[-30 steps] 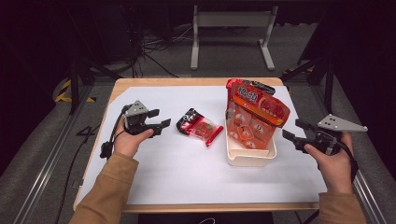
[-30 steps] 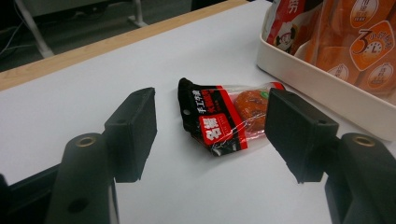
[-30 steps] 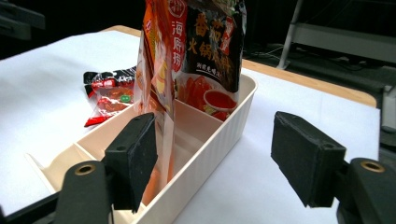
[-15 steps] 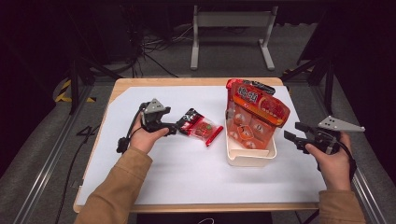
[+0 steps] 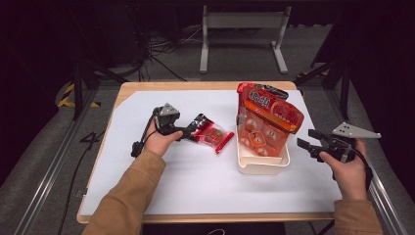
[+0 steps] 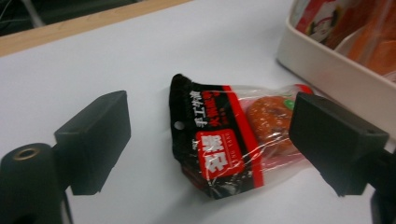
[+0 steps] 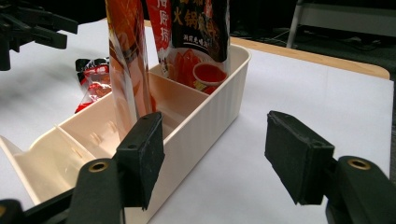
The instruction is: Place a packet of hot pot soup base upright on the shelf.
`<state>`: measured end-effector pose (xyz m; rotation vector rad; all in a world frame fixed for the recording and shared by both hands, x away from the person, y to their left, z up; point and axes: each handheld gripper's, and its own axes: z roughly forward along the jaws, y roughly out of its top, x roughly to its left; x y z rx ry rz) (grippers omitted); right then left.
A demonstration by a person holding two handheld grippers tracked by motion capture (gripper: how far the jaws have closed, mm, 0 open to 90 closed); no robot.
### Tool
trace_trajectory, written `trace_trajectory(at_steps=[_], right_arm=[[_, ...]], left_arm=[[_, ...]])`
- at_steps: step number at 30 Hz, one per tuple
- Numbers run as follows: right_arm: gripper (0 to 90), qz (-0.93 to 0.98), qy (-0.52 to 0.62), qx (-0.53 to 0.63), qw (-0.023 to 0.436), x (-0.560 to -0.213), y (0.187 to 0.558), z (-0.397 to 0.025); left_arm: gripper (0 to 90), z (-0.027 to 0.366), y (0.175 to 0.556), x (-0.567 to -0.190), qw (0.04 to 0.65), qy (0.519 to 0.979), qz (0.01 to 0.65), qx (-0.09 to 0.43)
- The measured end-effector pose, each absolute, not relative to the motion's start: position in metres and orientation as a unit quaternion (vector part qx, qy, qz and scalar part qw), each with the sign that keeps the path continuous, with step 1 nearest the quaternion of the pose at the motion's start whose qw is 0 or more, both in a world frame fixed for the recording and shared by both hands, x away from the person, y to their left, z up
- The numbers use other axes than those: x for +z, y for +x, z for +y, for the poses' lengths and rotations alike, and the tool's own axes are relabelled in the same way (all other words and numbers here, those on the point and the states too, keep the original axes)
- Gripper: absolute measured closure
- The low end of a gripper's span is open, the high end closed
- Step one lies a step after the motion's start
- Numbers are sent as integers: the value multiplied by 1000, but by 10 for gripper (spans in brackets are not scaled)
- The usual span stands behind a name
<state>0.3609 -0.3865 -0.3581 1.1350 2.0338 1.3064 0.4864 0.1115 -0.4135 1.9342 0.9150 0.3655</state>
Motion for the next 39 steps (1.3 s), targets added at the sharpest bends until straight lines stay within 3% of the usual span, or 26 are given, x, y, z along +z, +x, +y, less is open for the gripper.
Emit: trace_trajectory(at_steps=[5,11,15,34,39], right_arm=[[370,743,414,473,231,-360,362,-386],[362,743,418,471,228,-363,363,-384],[358,742,419,472,224,-363,363,-383],[373,748,418,465,223,-366,364,-384],[374,750,414,465,224,-367,365,-383]], left_arm=[[96,112,492,-421,460,784,395,129],[205,112,496,-428,459,789,395,103],[232,110,497,-434,449,796,400,76],[270,104,500,-450,425,814,395,22],[367,105,499,-450,430,811,396,22]])
